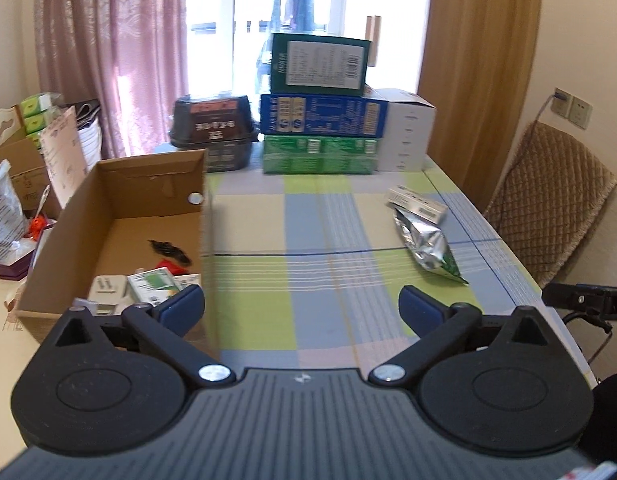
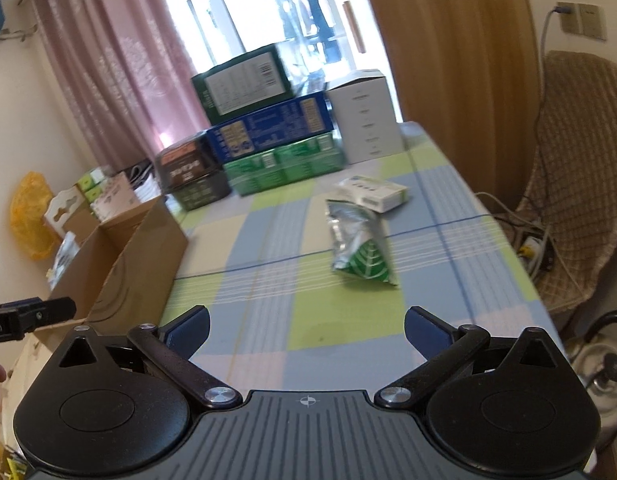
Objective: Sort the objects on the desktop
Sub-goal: 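Withdraw both tools from the cardboard box back over the table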
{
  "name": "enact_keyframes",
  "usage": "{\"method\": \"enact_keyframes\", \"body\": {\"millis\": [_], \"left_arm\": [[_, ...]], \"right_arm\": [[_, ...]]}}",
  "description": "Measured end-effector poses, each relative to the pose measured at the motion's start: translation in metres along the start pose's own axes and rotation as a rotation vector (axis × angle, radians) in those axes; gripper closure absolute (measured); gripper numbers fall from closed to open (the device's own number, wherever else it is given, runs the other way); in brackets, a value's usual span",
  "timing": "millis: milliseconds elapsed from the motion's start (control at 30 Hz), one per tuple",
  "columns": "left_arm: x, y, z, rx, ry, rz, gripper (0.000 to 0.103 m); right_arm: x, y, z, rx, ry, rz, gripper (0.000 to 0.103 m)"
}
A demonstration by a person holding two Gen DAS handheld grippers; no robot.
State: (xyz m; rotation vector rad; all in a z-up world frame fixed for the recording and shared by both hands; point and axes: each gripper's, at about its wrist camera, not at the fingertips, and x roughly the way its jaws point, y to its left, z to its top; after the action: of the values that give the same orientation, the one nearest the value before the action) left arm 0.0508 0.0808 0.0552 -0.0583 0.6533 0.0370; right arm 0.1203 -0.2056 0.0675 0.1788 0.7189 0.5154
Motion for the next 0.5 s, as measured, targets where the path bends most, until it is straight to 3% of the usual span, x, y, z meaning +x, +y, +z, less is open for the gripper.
{"method": "enact_keyframes", "body": {"millis": [500], "left_arm": [[0.04, -0.042, 0.009, 0.058, 0.049, -0.085, 0.001]], "right_arm": [[0.001, -0.027, 0.022, 0.008, -0.009, -0.045, 0.002]]}}
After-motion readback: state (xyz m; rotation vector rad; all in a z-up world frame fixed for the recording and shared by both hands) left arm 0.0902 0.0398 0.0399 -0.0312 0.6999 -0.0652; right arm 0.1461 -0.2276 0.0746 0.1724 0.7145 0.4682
